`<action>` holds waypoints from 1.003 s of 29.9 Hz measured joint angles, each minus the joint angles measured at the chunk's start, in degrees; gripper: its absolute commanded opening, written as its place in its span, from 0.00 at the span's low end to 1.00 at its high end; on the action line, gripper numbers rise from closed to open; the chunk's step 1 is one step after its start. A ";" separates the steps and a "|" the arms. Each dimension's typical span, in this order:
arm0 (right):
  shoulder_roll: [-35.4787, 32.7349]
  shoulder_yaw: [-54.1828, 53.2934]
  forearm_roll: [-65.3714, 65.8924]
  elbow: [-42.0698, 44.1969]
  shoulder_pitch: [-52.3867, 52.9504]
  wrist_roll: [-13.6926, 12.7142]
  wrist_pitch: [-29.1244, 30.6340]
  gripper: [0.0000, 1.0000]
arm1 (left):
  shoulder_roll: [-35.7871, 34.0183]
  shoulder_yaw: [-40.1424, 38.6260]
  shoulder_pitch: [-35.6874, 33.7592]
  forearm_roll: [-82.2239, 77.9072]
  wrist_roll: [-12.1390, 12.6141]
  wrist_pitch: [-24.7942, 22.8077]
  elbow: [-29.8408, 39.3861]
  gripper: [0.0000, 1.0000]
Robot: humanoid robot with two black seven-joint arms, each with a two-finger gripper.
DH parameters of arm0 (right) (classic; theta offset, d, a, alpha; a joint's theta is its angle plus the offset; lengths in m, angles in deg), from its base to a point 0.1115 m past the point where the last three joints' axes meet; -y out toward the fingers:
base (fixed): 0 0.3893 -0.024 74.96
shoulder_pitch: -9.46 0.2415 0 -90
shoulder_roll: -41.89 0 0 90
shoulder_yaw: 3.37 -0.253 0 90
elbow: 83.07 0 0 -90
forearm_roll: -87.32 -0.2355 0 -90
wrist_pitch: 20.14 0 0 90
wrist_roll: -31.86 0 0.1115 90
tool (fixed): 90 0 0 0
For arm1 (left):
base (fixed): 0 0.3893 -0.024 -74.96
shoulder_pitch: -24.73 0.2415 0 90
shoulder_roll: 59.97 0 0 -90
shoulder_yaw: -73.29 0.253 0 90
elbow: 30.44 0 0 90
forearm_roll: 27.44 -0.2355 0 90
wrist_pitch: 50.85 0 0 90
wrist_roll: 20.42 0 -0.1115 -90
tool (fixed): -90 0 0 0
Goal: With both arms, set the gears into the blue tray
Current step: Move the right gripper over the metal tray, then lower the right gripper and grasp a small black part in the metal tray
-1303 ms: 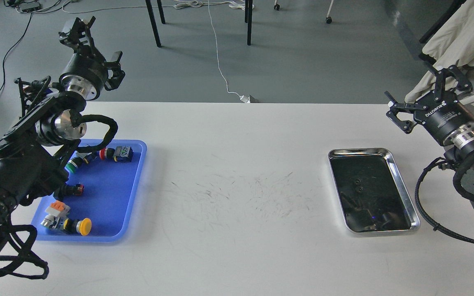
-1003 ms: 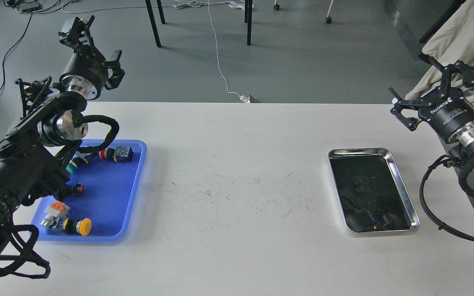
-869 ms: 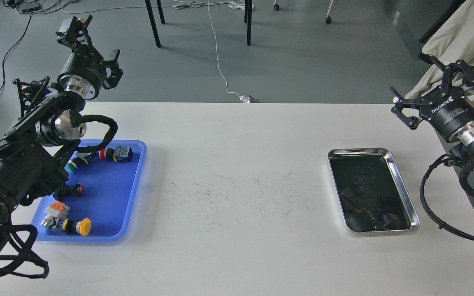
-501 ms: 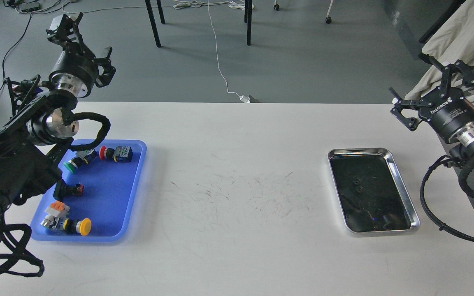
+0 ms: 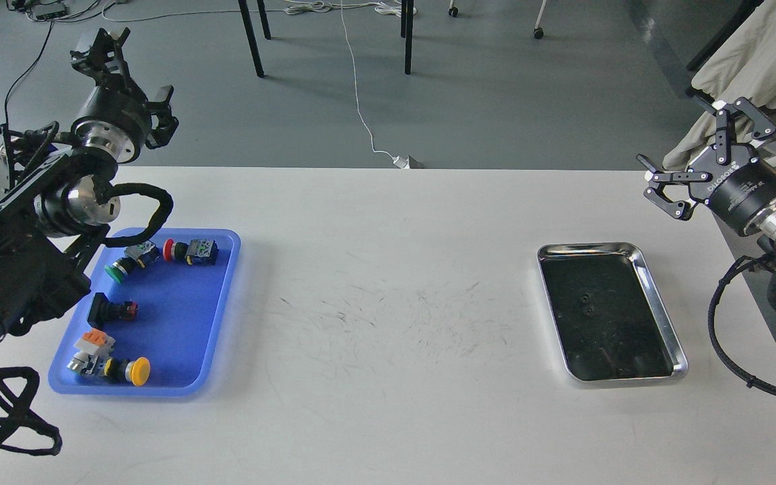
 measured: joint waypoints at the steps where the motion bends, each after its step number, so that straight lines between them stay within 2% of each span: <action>1: -1.13 3.07 1.59 -0.54 2.08 0.01 0.00 0.99 | 0.06 0.02 -0.02 -0.01 0.00 0.05 0.02 0.98; 8: -8.15 27.24 10.77 -5.28 19.77 -0.10 0.00 0.99 | 0.29 0.03 -0.11 0.04 -0.28 0.18 0.04 0.98; 15: -6.79 43.99 32.14 -8.19 30.90 -0.63 0.01 0.99 | 0.07 0.03 -0.10 0.09 -0.32 0.38 0.71 0.98; 19: -5.98 50.38 35.97 -10.34 34.73 -0.83 0.02 0.99 | -0.03 0.03 -0.06 0.15 -0.32 2.07 1.66 0.98; 23: -3.57 56.72 38.76 -11.62 39.30 -3.01 0.02 0.99 | 0.54 0.03 0.00 0.17 -0.50 3.91 1.79 0.98; 30: 3.41 67.47 40.53 -11.58 44.05 -7.46 -0.01 0.99 | 0.75 0.09 0.08 0.17 -0.65 3.98 1.78 0.98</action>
